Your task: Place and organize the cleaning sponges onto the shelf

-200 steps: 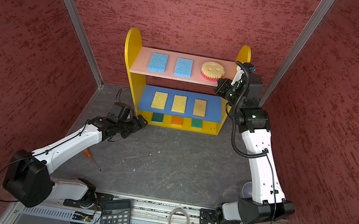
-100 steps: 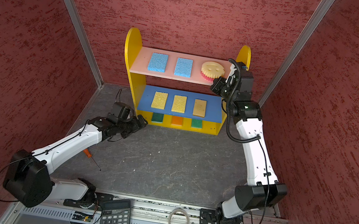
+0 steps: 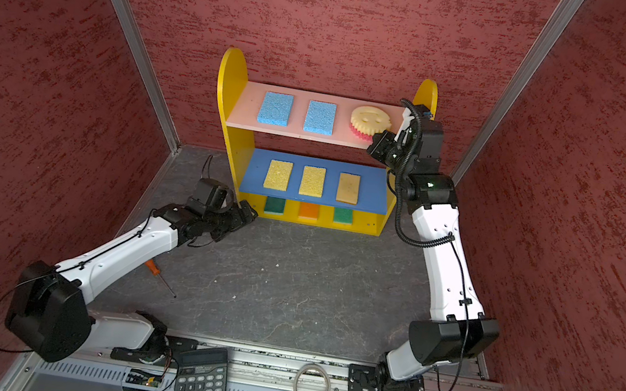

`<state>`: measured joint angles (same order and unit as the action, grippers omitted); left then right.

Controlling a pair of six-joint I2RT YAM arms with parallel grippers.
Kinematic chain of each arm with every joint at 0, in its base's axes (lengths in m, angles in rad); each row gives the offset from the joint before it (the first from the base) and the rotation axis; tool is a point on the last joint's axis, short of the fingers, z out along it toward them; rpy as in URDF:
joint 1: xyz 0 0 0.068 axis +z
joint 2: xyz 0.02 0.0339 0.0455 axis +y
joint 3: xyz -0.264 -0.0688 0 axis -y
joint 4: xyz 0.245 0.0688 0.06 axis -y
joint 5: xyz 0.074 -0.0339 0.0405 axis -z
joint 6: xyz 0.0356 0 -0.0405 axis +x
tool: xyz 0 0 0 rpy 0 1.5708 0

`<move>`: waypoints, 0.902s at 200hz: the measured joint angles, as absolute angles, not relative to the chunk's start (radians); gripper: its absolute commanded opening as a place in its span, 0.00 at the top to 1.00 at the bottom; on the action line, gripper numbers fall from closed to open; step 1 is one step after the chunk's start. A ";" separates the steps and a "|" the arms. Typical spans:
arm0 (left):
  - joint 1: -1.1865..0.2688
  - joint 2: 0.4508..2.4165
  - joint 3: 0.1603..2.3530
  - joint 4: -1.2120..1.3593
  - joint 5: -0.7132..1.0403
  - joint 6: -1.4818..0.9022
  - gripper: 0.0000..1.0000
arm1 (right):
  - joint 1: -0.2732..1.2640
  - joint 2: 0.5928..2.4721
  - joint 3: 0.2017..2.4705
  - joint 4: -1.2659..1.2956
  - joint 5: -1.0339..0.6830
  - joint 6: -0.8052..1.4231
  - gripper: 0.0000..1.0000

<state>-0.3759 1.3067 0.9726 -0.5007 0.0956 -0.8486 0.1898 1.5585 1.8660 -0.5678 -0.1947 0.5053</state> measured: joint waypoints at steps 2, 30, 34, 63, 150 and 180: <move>-0.376 1.307 0.973 -0.501 0.095 -0.849 0.05 | 0.190 1.555 1.861 -0.568 -0.196 0.505 1.00; -0.376 1.301 0.990 -0.513 0.081 -0.840 0.05 | 0.189 1.493 1.788 -0.564 -0.201 0.503 0.98; -0.376 1.299 0.995 -0.516 0.077 -0.838 0.04 | 0.189 1.482 1.776 -0.564 -0.202 0.501 0.97; -0.375 1.263 1.024 -0.527 0.043 -0.810 0.02 | 0.188 1.381 1.686 -0.551 -0.201 0.492 0.89; -0.316 1.079 1.057 -0.622 -0.094 -0.683 0.01 | 0.187 1.109 1.266 -0.443 -0.073 0.414 0.01; -0.290 0.979 1.044 -0.605 -0.151 -0.637 0.01 | 0.187 1.043 1.120 -0.379 -0.023 0.401 0.01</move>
